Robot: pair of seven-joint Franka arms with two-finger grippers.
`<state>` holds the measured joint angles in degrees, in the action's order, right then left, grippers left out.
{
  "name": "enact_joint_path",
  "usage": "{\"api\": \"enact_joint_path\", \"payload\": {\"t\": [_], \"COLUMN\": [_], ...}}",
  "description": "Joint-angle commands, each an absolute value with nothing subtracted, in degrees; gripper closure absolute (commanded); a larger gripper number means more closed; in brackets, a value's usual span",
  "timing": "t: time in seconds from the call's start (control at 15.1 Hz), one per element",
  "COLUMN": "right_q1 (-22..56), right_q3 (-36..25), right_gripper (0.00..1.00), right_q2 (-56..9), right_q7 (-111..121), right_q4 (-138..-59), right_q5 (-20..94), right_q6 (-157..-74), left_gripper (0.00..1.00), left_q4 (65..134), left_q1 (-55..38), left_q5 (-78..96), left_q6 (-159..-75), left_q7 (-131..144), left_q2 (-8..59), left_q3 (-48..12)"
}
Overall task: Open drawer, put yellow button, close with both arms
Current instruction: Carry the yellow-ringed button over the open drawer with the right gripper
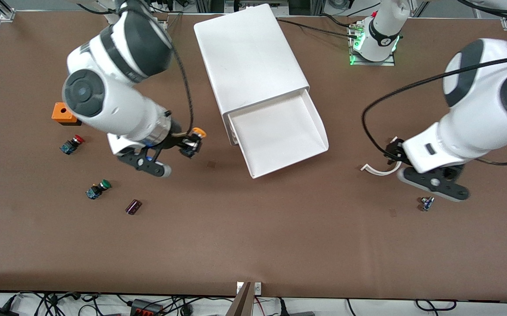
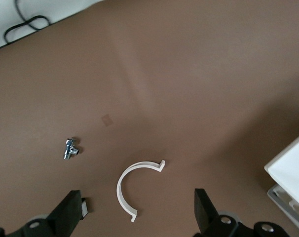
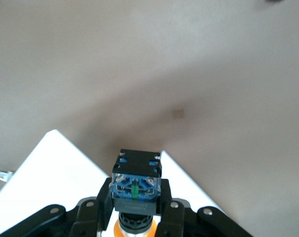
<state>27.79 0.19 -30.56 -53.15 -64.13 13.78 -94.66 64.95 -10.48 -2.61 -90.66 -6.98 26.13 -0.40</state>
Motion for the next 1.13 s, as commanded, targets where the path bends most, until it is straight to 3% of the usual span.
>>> {"api": "enact_joint_path", "payload": {"t": [0.0,0.27,0.4,0.6,1.06], "right_q1": [31.1,36.38,38.14,40.68,43.15], "right_q3": [0.26,0.26,0.18,0.0,-0.09], "right_gripper": [1.0,1.0,1.0,1.0,1.0], "right_q2": [-32.17,-33.57,-34.97,-37.17,-40.86], "right_q7": [-64.39,-81.35,-86.37,-94.63,-104.66], "right_q4": [-61.35,-61.35,-61.35,-61.35,-61.35], "right_q5": [14.68,14.68,14.59,14.24,14.06], "right_q6": [-97.19,-104.48,-106.51,-109.94,-112.58], "left_gripper": [0.0,0.0,0.0,0.0,0.0], "left_q4": [67.56,90.9,99.2,100.38,96.51], "left_q1": [-10.2,-8.96,-8.88,-8.53,-6.33], "left_q5": [-2.9,-2.99,-2.9,-2.9,-1.58], "left_q6": [-90.88,-104.99,-108.19,-105.4,-93.52], "left_q7": [-1.06,-1.05,-0.88,-0.53,9.06], "left_q2": [22.69,7.78,1.61,-1.32,0.09], "left_q3": [-0.79,-0.88,-0.88,-0.79,-0.09]}}
